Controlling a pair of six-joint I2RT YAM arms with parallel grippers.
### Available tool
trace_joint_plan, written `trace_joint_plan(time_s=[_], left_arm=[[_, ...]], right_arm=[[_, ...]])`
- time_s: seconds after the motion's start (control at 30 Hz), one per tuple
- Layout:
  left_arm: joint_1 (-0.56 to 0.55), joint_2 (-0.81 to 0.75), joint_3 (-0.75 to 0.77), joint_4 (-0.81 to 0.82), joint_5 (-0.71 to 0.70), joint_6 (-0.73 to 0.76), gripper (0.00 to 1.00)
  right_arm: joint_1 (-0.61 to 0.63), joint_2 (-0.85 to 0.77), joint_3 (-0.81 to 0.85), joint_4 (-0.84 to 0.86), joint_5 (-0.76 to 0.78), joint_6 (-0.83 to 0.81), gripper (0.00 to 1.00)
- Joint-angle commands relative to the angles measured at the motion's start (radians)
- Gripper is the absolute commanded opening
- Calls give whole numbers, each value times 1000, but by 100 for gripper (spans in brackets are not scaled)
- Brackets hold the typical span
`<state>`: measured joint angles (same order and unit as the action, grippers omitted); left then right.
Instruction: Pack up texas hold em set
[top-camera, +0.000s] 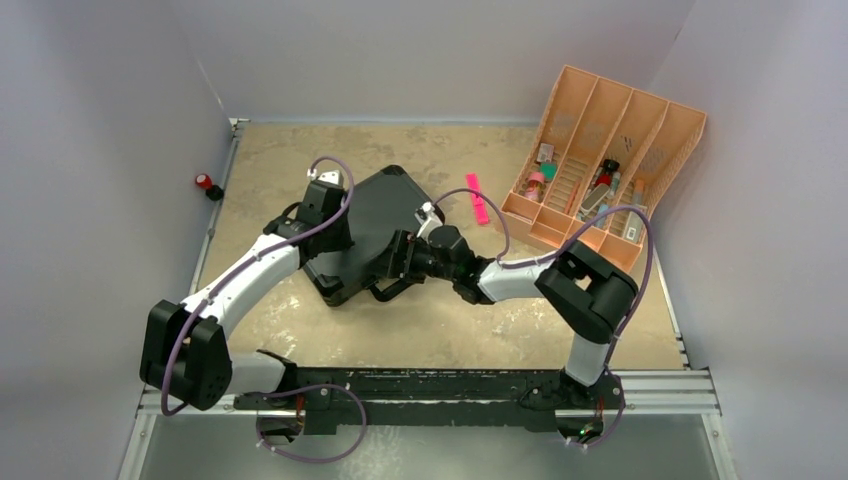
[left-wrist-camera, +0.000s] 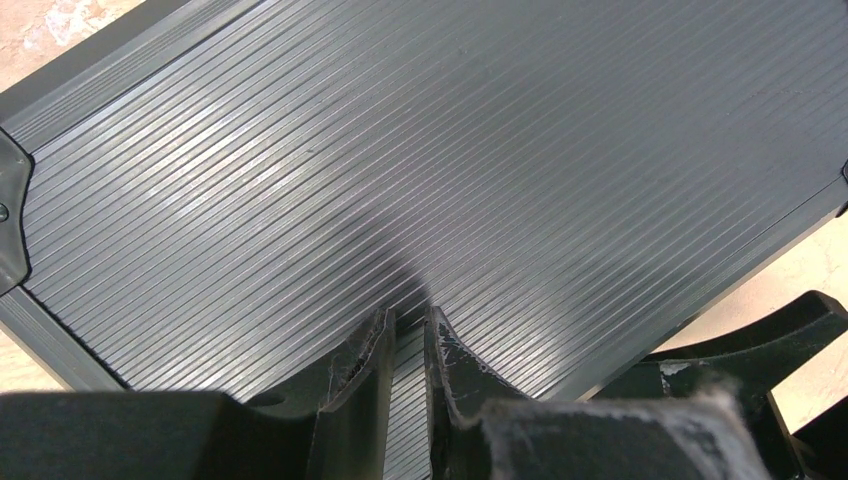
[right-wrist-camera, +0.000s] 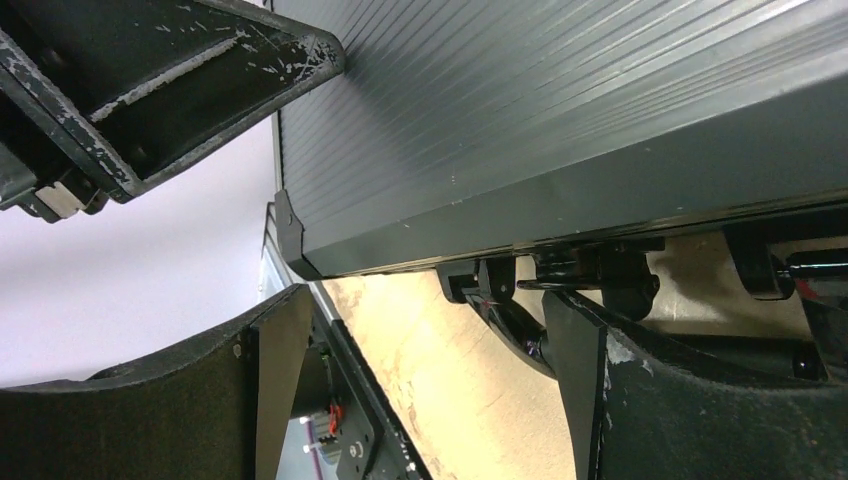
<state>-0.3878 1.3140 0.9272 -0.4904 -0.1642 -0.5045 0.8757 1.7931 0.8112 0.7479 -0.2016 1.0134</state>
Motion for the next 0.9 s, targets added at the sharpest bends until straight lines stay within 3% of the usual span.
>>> trace_joint_plan(time_s=[0.0, 0.23, 0.63, 0.87], left_arm=[[7, 44, -39, -85, -46, 22, 17], [6, 47, -35, -82, -50, 21, 17], [7, 17, -25, -76, -53, 26, 18], [7, -99, 16, -77, 27, 30, 38]], right_arm=[[-10, -26, 56, 11, 62, -3, 87], [-14, -99, 56, -18, 137, -44, 85], [-15, -153, 76, -68, 170, -89, 65], [-1, -306, 12, -257, 258, -75, 57]])
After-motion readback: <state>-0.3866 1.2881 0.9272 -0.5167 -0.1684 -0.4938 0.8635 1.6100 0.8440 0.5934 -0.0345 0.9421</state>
